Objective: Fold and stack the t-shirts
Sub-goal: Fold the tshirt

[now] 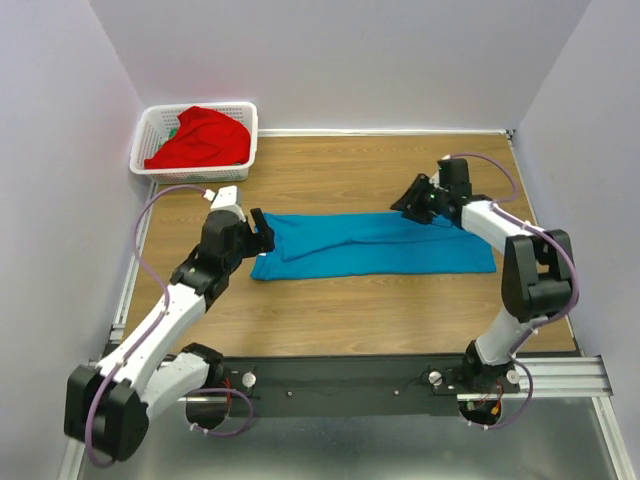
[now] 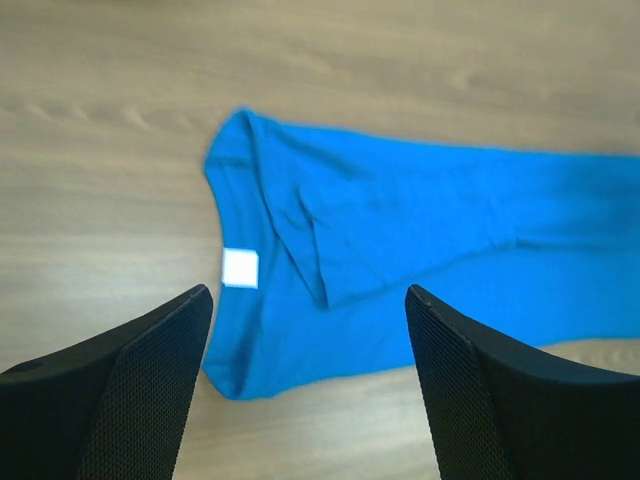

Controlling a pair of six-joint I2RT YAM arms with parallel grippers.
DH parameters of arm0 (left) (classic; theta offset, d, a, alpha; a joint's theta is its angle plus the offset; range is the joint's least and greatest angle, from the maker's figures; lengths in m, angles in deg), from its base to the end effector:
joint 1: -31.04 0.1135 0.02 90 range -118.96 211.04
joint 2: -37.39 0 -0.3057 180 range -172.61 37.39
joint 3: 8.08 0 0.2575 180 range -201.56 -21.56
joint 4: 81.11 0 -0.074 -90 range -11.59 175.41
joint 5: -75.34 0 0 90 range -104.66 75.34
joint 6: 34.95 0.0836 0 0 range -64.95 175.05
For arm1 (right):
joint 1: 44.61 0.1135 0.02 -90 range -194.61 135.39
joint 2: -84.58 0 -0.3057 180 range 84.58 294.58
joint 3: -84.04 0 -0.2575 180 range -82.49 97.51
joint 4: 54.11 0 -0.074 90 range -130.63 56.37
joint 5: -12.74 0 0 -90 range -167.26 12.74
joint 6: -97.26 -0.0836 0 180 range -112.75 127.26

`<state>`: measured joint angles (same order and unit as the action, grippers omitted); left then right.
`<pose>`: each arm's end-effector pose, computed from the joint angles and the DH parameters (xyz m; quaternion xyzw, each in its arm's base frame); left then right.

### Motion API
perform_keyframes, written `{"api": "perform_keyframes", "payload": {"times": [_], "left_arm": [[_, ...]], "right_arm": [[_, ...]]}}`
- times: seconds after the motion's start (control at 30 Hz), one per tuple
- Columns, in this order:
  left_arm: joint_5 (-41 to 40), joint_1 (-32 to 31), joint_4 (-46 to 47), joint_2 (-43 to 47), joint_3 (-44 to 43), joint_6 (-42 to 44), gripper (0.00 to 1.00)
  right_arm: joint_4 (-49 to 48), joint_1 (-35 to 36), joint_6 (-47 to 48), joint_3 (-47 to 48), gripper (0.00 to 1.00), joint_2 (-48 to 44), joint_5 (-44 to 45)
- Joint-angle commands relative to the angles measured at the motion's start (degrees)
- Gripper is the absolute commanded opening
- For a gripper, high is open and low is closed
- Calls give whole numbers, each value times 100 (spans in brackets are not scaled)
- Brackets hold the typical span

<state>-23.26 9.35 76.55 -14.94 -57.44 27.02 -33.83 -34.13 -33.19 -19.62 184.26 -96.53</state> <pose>0.2202 -0.0741 0.2752 -0.0866 0.8390 -0.1668 0.5107 0.4065 0.1033 0.2073 0.1707 0.8925 0.3058 0.2844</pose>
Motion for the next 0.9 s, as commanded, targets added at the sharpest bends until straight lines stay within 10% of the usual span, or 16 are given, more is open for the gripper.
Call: {"api": "perform_keyframes", "payload": {"times": [0.0, 0.33, 0.87], "left_arm": [[737, -10, -730, -627, -410, -440, 82], [772, -54, -1029, -1638, -279, -625, 35], [623, 481, -1311, -3142, -490, -53, 21]], "right_arm": [[839, 42, 994, -538, 52, -492, 659], [1200, 42, 1355, -1374, 52, -1012, 1171], [1639, 33, 1373, -1514, 52, -599, 794]]}}
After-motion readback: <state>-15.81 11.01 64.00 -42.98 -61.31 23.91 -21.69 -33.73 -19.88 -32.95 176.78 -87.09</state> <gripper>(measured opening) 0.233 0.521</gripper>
